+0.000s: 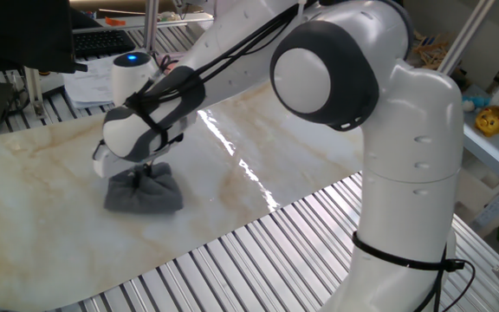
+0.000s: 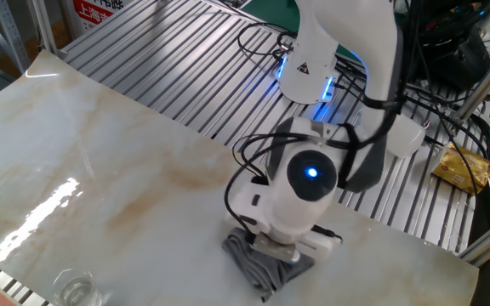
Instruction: Clean the tabletop with a sponge
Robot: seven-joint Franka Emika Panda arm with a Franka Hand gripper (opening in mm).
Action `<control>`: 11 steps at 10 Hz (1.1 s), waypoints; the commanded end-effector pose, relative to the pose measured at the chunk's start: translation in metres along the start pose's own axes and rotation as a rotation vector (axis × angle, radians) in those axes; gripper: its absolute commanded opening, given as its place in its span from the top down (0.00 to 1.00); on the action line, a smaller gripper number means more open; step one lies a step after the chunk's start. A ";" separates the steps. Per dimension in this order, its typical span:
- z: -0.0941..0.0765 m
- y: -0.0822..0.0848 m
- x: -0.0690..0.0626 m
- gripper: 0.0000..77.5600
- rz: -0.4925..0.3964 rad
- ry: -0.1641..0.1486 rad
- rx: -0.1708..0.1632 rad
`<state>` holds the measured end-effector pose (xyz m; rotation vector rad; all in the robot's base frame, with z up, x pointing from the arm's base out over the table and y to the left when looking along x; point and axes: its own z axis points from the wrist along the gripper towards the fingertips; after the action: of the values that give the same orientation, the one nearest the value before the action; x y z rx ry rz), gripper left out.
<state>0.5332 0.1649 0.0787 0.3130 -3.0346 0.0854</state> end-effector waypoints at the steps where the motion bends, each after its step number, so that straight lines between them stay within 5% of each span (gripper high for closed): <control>1: -0.006 0.067 -0.015 0.98 0.112 -0.004 -0.006; 4: -0.009 0.099 -0.007 0.98 0.155 0.005 -0.010; 11: -0.008 0.098 -0.005 0.98 0.116 -0.010 -0.023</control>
<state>0.5185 0.2612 0.0802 0.1324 -3.0585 0.0576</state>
